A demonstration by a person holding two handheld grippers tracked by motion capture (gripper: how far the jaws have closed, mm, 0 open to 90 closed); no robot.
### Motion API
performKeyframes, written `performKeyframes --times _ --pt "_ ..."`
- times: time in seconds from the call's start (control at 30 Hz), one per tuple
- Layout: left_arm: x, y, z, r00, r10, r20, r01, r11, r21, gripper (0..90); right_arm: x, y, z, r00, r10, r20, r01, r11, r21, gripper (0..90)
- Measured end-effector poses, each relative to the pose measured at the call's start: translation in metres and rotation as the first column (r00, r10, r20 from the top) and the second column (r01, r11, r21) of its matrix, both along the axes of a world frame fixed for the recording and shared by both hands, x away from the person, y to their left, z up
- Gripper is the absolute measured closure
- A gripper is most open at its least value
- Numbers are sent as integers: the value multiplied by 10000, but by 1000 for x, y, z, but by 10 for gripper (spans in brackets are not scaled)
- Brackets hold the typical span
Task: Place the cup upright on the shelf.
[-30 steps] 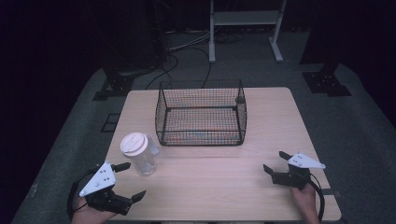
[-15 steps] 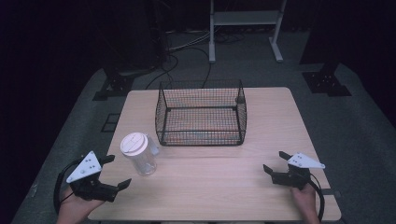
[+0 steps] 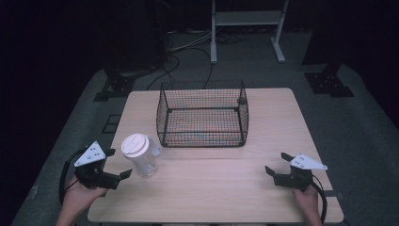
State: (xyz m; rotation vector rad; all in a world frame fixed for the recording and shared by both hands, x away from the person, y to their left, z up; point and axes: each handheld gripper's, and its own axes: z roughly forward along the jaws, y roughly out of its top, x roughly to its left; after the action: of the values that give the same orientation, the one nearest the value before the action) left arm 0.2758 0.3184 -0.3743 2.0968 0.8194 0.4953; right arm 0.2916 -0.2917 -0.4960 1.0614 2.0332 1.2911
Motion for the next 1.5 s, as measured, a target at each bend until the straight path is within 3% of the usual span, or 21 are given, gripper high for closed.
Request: performKeyframes --times 0.3,0.73,1.5 --pt "16 -8 -8 9991 -122 -394 120 9999 -40 14 0 0 0 10000 26 1 -26 10000 -9 135" --pt "36 -22 -14 9979 -170 -625 177 9998 115 14 0 0 0 10000 76 29 -76 10000 1 135" --pt "53 -37 -13 9980 -39 -625 45 9999 97 10 0 0 0 10000 91 36 -91 10000 3 134"
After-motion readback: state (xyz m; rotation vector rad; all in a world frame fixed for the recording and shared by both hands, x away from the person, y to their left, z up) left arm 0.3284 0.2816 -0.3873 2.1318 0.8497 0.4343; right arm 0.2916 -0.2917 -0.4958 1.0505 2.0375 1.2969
